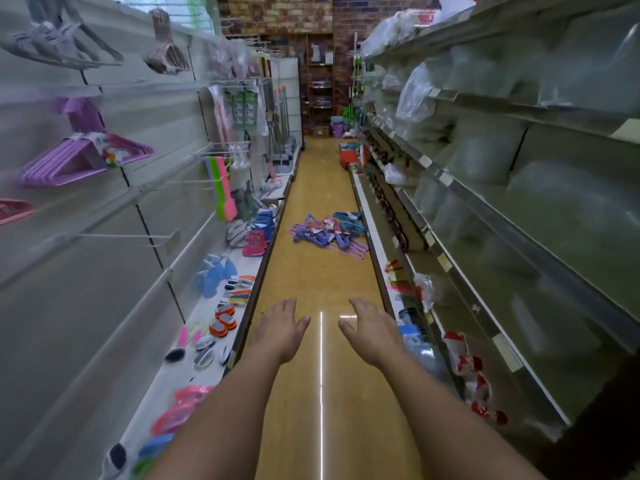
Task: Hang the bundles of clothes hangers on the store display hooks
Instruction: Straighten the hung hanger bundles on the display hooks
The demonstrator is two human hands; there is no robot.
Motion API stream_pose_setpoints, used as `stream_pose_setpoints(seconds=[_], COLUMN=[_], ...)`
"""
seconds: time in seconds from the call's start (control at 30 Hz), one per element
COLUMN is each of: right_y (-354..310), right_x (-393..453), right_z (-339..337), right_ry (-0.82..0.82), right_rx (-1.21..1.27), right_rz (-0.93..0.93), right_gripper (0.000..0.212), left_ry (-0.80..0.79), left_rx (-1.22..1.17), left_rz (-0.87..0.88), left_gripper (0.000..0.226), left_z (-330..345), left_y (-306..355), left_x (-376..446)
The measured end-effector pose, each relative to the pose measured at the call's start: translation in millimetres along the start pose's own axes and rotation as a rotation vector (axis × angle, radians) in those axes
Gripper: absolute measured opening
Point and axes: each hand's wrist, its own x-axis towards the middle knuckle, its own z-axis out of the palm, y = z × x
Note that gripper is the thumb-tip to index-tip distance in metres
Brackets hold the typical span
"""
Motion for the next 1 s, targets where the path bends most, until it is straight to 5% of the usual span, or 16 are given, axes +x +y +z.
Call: stream_pose_setpoints(seconds=[0.37,1.0], right_y=[53.1,-13.8], right_x=[144.9,464.1], right_z=[1.1,50.4], right_ry=[-0.088,-0.091], right_rx=[-0.023,-0.034], right_rz=[0.072,0.17], right_gripper=[0.061,0.061], left_ry=[-0.093,-0.15], left_rx=[0.046,-0.009], left_rz=[-0.028,0.045], left_gripper=[0.062,0.064], left_z=[16.2,-14.1], left_y=[4.1,-104.6], left_x=[147.4,474.3])
